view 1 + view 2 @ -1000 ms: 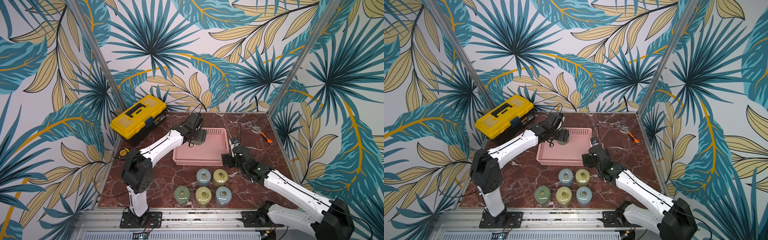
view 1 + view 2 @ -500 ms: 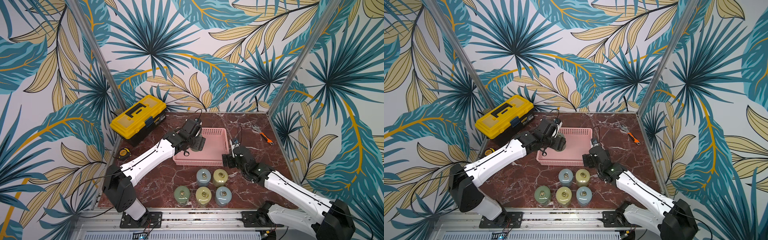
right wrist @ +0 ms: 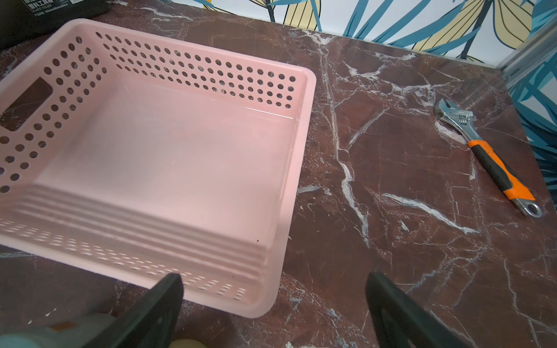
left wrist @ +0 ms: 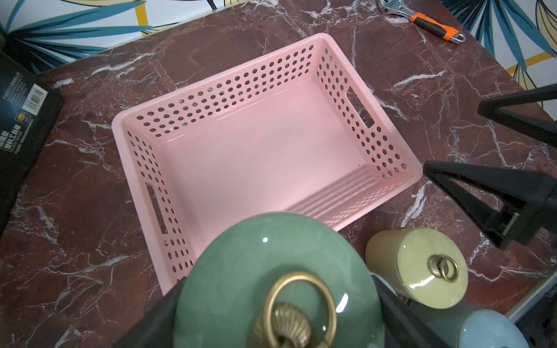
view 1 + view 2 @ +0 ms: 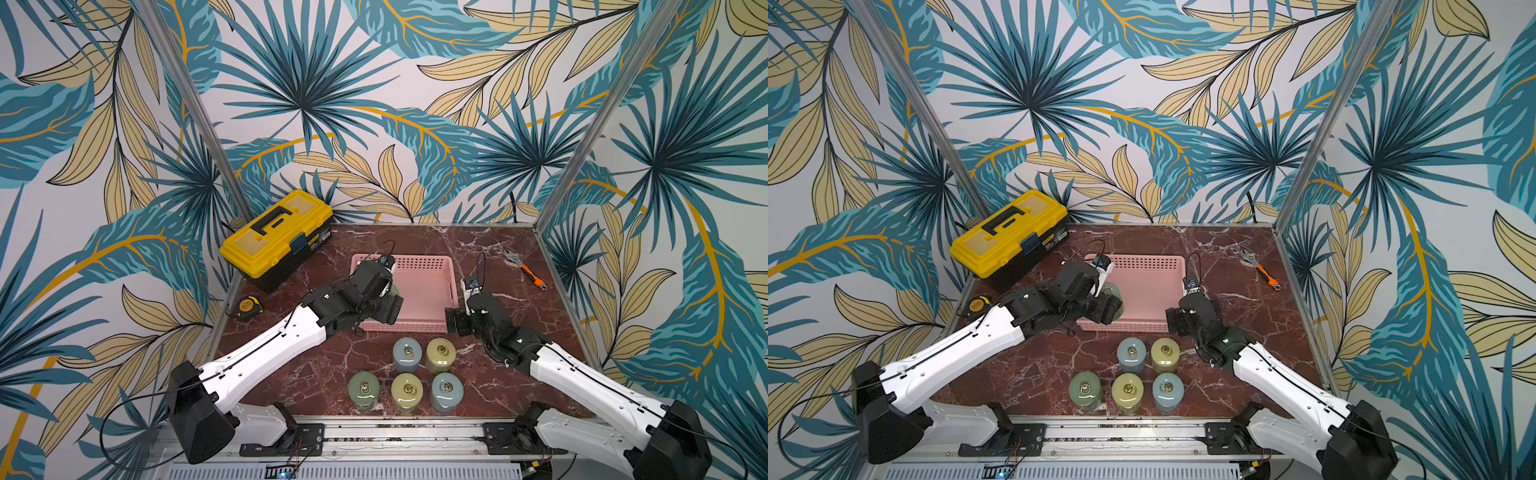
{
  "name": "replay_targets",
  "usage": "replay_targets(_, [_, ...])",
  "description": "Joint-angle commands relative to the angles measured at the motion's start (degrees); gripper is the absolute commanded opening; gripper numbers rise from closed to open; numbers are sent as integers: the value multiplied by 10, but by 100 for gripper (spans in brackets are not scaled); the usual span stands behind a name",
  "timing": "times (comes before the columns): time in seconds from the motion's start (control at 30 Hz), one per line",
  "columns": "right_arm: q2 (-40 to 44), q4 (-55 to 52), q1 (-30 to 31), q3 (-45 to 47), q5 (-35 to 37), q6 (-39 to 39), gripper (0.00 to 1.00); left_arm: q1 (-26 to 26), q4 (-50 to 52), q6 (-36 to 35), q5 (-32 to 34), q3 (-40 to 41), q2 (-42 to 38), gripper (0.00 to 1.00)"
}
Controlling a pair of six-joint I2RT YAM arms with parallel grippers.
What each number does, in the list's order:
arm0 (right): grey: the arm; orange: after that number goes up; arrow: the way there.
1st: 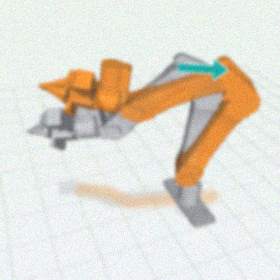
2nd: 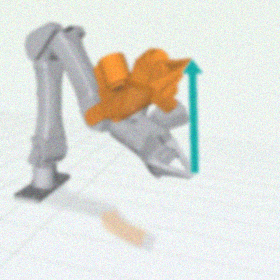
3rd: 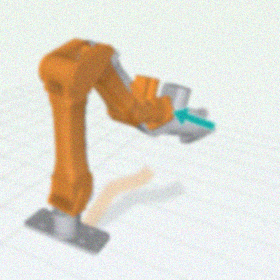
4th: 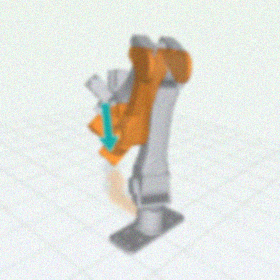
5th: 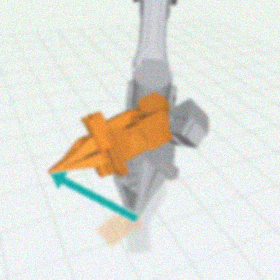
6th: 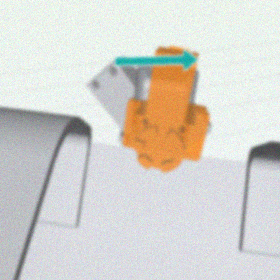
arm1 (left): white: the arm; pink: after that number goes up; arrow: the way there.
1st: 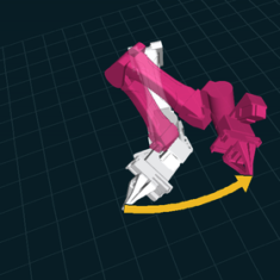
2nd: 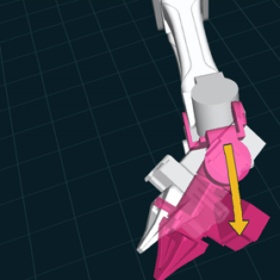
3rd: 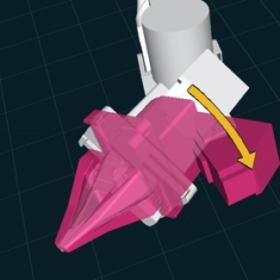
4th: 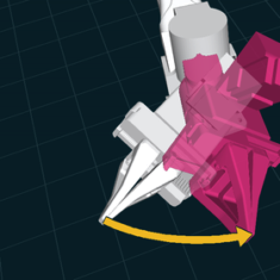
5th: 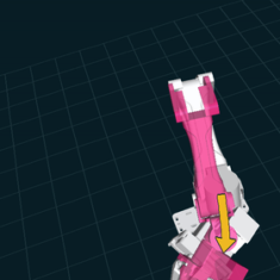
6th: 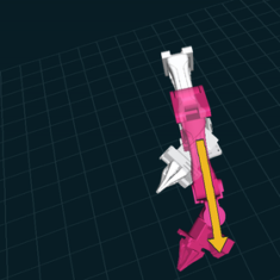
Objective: Take the tea canister out of the basket
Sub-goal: Place the tea canister at the center of the board.
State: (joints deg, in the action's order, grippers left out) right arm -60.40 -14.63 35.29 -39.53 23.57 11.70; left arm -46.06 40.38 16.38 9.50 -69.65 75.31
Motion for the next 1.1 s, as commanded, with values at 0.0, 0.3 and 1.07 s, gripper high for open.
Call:
replay_targets(0.0, [8,11,-1,13,10,-4,99,-11,-17,18,19,27,-42,48])
replay_targets(0.3, [5,11,-2,13,13,-4,99,-36,-14,44,21,107,-114,47])
replay_targets(1.07, [-2,13,-1,13,18,-5,99,-50,-119,83,16,265,-143,46])
